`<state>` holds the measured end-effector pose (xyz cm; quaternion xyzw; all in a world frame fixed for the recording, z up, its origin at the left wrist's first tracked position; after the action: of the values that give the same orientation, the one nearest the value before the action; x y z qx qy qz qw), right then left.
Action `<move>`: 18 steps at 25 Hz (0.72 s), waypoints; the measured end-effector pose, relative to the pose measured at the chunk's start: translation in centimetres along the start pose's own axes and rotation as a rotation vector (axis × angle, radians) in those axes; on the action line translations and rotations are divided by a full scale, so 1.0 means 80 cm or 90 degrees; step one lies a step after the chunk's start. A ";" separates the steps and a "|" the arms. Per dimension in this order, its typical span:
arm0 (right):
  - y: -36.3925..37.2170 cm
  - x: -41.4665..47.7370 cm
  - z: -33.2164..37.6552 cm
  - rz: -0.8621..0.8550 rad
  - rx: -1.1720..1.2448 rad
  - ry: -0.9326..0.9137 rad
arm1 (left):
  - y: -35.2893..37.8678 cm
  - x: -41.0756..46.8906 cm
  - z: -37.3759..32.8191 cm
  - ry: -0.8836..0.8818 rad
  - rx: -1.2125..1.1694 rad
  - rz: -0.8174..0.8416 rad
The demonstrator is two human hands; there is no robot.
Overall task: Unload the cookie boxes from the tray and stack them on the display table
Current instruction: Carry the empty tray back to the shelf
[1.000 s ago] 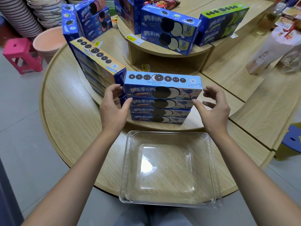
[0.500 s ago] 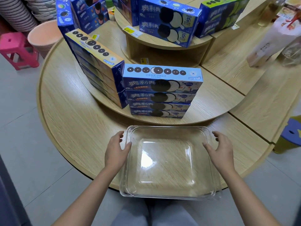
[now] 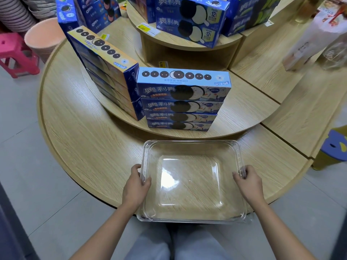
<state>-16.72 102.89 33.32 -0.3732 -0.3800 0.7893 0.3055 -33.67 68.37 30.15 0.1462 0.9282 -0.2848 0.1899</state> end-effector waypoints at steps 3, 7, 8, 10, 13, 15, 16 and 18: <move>0.001 -0.003 0.002 -0.001 0.026 0.014 | 0.000 -0.003 0.001 -0.008 -0.024 -0.007; -0.004 -0.010 0.000 -0.005 0.042 0.019 | -0.007 -0.004 -0.006 0.016 -0.031 -0.022; -0.005 -0.012 -0.003 -0.010 0.053 0.019 | -0.010 -0.006 -0.010 0.027 -0.034 -0.027; -0.011 -0.019 -0.008 -0.026 0.073 0.024 | -0.015 -0.009 -0.020 0.054 -0.042 -0.036; -0.028 -0.025 -0.019 -0.047 0.083 0.030 | -0.015 -0.013 -0.045 0.104 -0.050 -0.023; -0.040 -0.032 -0.028 -0.073 0.085 0.045 | -0.013 -0.012 -0.063 0.131 -0.057 -0.007; -0.048 -0.037 -0.034 -0.091 0.086 0.058 | -0.010 -0.011 -0.073 0.145 -0.058 0.004; -0.064 -0.051 -0.049 -0.133 0.100 0.088 | -0.001 -0.012 -0.092 0.187 -0.042 0.035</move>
<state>-10.29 103.86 37.30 -0.3601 -0.3317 0.7529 0.4398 -34.86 72.44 36.24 0.2053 0.9504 -0.2245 0.0644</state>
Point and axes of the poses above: each hand's wrist, its own x-axis towards the middle knuckle, its own y-axis out of the palm, z = x × y, the point moved 8 cm from there along x, towards the middle knuckle, and after that the axes turned 14 degrees about -x, right-handed, at the moved point
